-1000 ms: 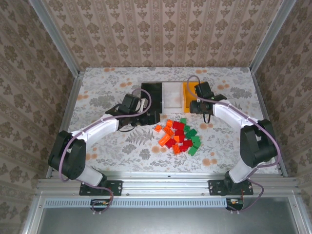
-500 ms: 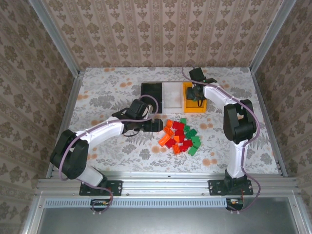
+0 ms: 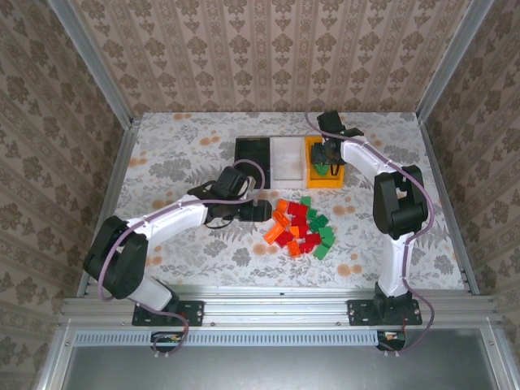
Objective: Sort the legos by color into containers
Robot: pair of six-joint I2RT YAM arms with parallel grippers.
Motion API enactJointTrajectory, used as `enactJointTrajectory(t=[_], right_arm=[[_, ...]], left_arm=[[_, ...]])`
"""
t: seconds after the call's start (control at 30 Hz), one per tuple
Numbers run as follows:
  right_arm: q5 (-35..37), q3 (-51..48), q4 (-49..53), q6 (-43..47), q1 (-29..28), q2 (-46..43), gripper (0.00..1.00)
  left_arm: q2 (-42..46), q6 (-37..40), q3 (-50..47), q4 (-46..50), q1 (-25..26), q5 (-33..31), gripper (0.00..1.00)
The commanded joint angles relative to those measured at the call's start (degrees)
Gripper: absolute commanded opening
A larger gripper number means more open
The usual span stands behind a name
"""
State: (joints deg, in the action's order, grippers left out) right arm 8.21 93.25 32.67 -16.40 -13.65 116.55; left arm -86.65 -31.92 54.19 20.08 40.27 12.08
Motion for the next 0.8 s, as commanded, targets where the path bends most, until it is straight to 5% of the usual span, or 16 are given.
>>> enactJointTrajectory(t=[0.0, 0.4, 0.77], right_arm=[[-0.5, 2.0, 2.2, 0.8, 0.1, -2.7, 0.6], [-5.0, -23.5, -14.3, -1.8, -1.0, -24.1, 0.59], [-6.7, -32.0, -19.2, -2.6, -0.2, -27.2, 0.58]], left_arm=[[-1.9, -0.2, 2.8, 3.4, 0.7, -1.7, 0.97], [-12.8, -10.1, 10.6, 8.3, 4.1, -8.6, 0.84], [-18.9, 3.1, 16.1, 11.3, 4.5, -15.3, 0.72]])
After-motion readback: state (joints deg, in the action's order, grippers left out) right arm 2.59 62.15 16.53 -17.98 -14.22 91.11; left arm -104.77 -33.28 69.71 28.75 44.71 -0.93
